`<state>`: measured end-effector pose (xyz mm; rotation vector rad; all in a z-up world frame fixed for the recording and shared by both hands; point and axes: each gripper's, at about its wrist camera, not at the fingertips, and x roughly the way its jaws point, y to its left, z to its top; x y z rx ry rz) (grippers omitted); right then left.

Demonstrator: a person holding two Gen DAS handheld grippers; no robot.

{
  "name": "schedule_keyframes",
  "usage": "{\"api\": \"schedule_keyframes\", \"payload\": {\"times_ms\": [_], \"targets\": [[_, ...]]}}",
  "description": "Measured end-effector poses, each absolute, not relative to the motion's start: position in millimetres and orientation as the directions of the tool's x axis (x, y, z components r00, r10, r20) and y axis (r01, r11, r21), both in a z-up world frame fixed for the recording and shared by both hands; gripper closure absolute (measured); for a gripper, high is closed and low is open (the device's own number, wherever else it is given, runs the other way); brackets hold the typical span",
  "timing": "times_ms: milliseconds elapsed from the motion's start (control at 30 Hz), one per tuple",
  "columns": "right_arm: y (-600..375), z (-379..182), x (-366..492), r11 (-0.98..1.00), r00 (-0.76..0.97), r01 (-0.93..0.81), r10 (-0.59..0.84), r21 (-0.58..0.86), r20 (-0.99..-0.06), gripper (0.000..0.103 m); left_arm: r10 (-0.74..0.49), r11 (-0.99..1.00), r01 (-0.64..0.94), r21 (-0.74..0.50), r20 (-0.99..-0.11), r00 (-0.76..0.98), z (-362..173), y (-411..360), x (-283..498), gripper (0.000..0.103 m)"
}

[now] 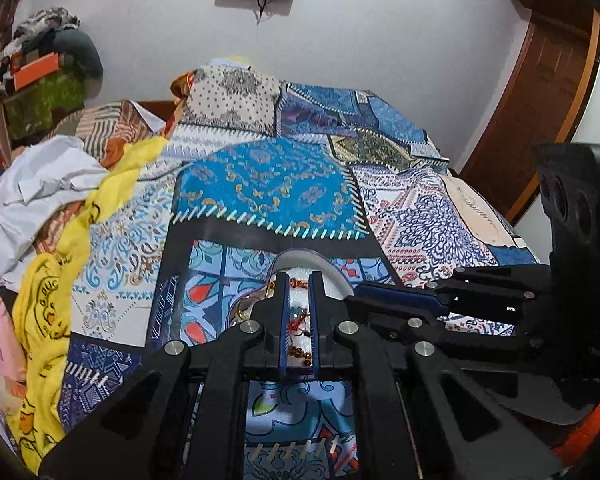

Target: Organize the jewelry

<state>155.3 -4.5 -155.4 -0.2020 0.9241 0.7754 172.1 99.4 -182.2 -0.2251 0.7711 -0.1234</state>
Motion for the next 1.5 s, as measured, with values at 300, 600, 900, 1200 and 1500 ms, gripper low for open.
{"api": "schedule_keyframes", "payload": {"times_ms": [300,600,900,1200,1500], "targets": [[4.9,-161.8,159.7,0.717,0.345,-0.682,0.492,0.147,-0.800,0.093,-0.183,0.964,-0.005,-0.265,-0.682,0.708,-184.3,111.1,171.9,0.095],[-3.0,-151.4,158.7,0.740,0.366,-0.656,0.482,0.146,-0.796,0.076,-0.138,0.969,-0.039,-0.245,-0.660,0.738,-165.7,116.0,157.2,0.077],[-30.3,-95.5,135.6,0.765,0.497,-0.634,0.518,0.117,-0.696,0.074,-0.085,0.978,-0.046,-0.204,-0.587,0.805,-119.6,108.3,129.4,0.069],[-75.9,-0.5,76.0,0.793,0.694,-0.603,0.574,0.086,-0.435,0.074,-0.028,0.989,-0.032,-0.147,-0.390,0.920,-40.8,88.6,70.7,0.064],[-99.9,52.2,3.3,0.845,0.832,-0.534,0.529,0.019,-0.168,0.029,0.067,0.995,-0.076,-0.072,-0.118,0.991,14.3,66.3,-9.2,0.035]]}}
